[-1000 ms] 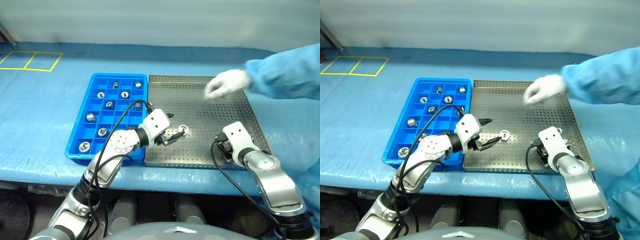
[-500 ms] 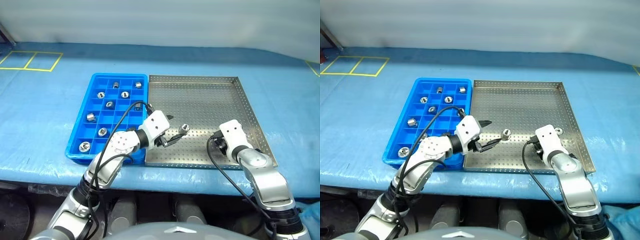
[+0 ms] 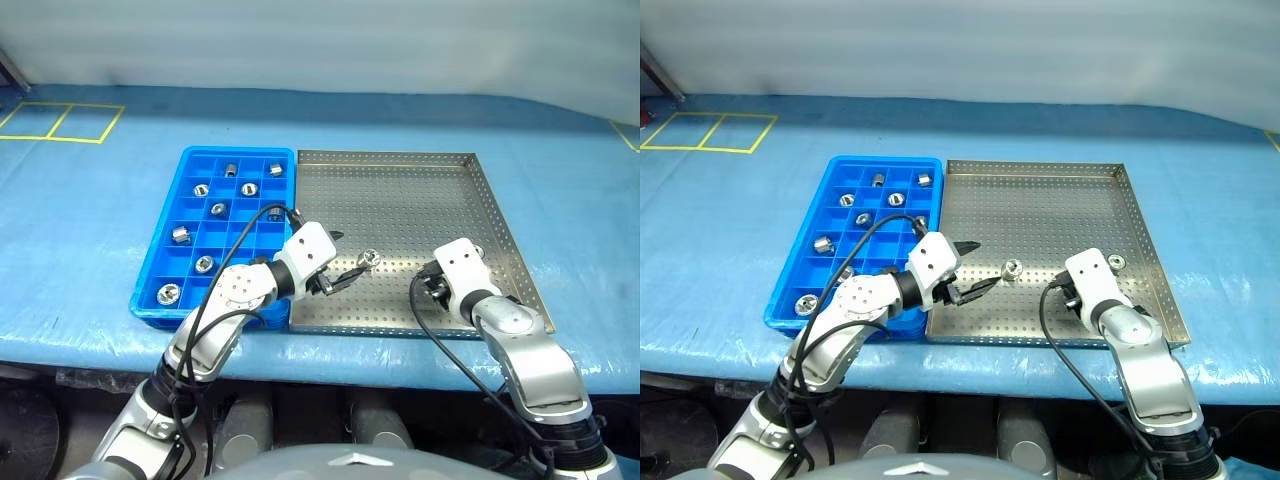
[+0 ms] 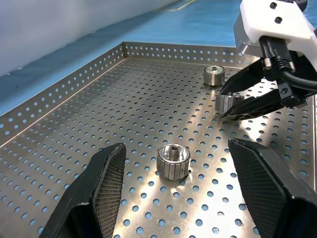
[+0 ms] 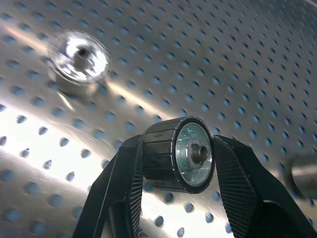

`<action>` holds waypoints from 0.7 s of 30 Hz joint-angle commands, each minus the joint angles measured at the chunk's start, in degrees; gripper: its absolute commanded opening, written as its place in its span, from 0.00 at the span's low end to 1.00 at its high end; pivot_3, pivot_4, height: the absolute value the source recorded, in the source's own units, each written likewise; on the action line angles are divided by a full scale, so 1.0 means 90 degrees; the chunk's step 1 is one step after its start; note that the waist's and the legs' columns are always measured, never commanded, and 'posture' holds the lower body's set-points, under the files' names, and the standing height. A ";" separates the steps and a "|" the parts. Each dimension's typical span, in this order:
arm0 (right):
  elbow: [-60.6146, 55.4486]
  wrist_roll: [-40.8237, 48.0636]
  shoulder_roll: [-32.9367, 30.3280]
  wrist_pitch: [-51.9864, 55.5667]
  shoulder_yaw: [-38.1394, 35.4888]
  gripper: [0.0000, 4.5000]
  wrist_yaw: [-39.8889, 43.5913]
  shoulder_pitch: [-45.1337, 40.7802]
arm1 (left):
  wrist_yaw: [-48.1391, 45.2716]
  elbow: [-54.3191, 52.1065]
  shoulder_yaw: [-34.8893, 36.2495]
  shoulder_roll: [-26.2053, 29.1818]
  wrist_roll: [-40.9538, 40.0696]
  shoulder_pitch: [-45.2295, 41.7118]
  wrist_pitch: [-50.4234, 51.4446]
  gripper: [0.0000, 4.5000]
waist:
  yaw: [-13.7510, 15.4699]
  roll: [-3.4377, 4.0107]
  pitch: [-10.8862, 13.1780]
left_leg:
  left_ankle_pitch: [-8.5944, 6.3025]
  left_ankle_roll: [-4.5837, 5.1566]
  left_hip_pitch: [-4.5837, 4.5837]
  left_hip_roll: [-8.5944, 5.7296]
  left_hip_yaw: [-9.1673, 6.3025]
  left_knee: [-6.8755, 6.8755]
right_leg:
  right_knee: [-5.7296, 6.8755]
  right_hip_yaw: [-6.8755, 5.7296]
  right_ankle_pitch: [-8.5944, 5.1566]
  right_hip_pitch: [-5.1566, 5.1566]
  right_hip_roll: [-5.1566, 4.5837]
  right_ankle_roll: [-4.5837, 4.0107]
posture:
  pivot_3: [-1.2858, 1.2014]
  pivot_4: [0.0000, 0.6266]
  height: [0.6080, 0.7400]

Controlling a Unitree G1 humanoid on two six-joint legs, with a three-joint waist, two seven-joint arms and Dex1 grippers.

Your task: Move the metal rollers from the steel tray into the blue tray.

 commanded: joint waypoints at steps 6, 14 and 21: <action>-0.0240 0.0975 0.0195 -0.0745 0.0545 0.40 0.1060 -0.1302 | 0.0489 -0.1805 0.0997 0.0633 0.0017 0.0746 0.0974 0.80 | 0.0184 -0.0005 0.0003 | 0.0000 0.0000 -0.0001 -0.0002 -0.0010 0.0001 | -0.0004 -0.0009 -0.0001 0.0007 -0.0002 -0.0002 | 0.61 0.24 1.00; 0.0671 0.1223 0.0616 -0.1244 0.1407 0.40 0.1515 -0.2117 | 0.1093 -0.3204 0.1939 0.1351 0.0433 0.1867 0.2217 0.80 | 0.0564 -0.0014 0.0008 | 0.0000 0.0000 -0.0001 -0.0002 -0.0020 -0.0015 | -0.0008 -0.0026 -0.0009 0.0004 -0.0006 -0.0016 | 0.68 0.24 1.00; 0.1643 0.1073 0.1191 -0.1592 0.1999 0.40 0.1509 -0.2510 | 0.1364 -0.3569 0.2323 0.1524 0.0575 0.2552 0.2737 0.80 | 0.1014 -0.0014 0.0008 | 0.0000 -0.0002 -0.0004 0.0001 -0.0030 -0.0019 | -0.0008 -0.0045 -0.0015 0.0001 -0.0009 -0.0027 | 0.71 0.24 1.00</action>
